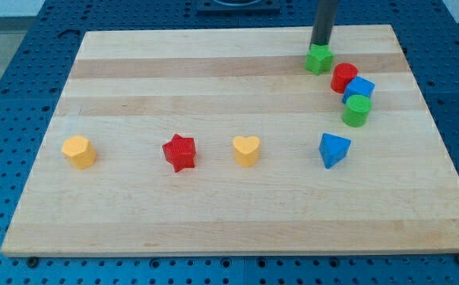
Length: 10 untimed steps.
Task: Slide the green star above the red circle
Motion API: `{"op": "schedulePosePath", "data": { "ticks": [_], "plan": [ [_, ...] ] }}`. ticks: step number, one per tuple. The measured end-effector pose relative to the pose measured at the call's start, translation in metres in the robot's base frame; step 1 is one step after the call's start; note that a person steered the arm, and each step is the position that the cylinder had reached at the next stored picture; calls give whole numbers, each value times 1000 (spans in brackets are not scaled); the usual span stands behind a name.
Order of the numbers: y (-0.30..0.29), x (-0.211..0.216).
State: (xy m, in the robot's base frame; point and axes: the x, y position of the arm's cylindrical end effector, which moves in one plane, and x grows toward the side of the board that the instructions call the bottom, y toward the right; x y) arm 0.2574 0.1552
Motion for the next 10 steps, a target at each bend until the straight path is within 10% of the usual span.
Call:
{"op": "schedulePosePath", "data": {
  "ticks": [5,10],
  "plan": [
    [-104,-4],
    [2,15]
  ]
}}
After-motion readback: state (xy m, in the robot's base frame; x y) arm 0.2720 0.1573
